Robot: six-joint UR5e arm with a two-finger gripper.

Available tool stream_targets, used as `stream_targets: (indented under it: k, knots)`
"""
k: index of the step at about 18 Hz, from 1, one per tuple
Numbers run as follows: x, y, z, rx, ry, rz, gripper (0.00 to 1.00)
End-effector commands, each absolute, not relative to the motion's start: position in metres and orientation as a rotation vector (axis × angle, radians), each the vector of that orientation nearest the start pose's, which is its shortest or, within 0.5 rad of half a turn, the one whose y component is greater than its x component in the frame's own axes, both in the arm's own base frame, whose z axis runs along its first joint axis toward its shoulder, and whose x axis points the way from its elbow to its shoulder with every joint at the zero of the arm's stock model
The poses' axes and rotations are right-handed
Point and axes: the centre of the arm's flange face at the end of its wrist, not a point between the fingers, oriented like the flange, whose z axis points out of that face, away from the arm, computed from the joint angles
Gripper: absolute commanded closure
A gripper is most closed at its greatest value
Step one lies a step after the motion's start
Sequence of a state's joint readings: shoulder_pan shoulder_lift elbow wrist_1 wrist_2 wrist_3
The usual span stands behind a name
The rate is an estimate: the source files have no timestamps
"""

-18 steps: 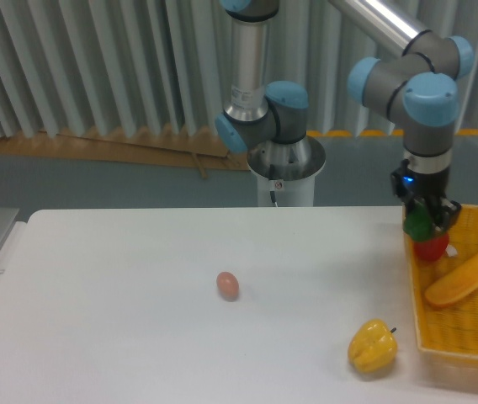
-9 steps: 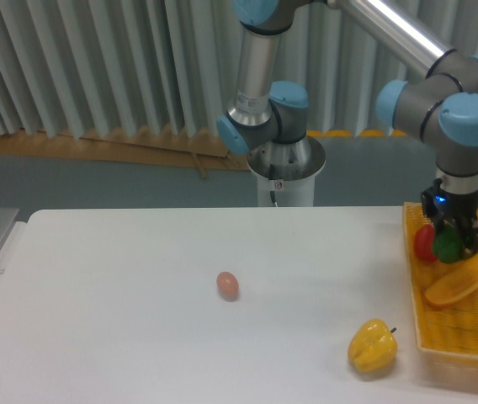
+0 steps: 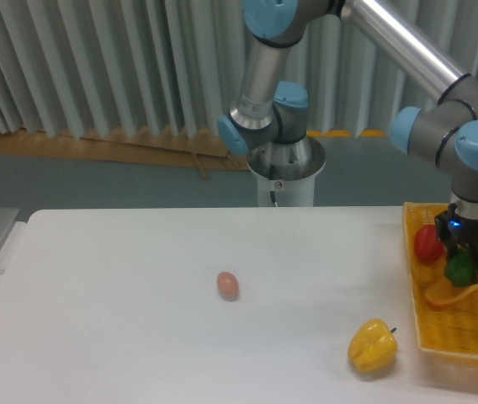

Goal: Place the green pepper in a basket

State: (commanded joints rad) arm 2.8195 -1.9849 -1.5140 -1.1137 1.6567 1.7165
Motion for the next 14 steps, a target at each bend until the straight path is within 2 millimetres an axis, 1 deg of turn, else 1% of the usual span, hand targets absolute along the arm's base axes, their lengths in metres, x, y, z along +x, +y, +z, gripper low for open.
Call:
stream_targets:
  k: [2,3,4,5,8,10,11,12,14]
  knots:
    - [-0.576,0.324,0.324,-3.126,0.740,0.182,0.39]
    - [-0.577,0.323,0.324,-3.127,0.737,0.184,0.35]
    - [-0.577,0.322,0.324,-3.128,0.733,0.182,0.22]
    - [-0.575,0.323,0.325,-3.126,0.735,0.184,0.00]
    - [-0.568,0.323,0.340,-3.121,0.737,0.216,0.00]
    - [-0.565,0.323,0.343,-3.119,0.745,0.216,0.00]
    - [-0.562,0.324,0.348,-3.117,0.746,0.226,0.00]
    - [-0.559,0.323,0.358,-3.115,0.745,0.247,0.00]
    - [-0.550,0.328,0.363,-3.111,0.764,0.246,0.00]
